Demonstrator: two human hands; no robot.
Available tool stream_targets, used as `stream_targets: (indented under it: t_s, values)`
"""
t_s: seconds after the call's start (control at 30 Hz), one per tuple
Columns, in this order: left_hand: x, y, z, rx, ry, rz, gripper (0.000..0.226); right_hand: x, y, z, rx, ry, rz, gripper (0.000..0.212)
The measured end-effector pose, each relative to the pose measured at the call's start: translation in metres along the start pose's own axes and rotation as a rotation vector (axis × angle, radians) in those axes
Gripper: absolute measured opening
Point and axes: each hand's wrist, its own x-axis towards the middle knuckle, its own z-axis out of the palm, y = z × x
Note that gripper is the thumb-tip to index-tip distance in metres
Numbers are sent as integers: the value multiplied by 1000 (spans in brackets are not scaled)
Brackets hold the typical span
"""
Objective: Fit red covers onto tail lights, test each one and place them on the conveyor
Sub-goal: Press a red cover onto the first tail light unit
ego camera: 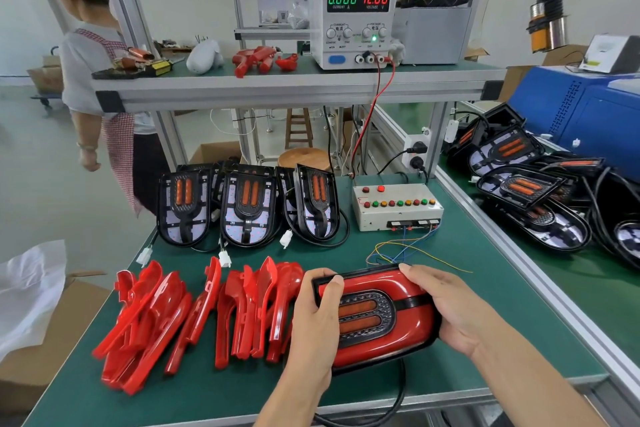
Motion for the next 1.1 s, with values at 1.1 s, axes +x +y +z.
stream_targets:
  t_s: [1.1]
  values:
    - [-2, 4, 4, -123, 37, -153, 11, 0, -3, 2, 8, -55, 18, 43]
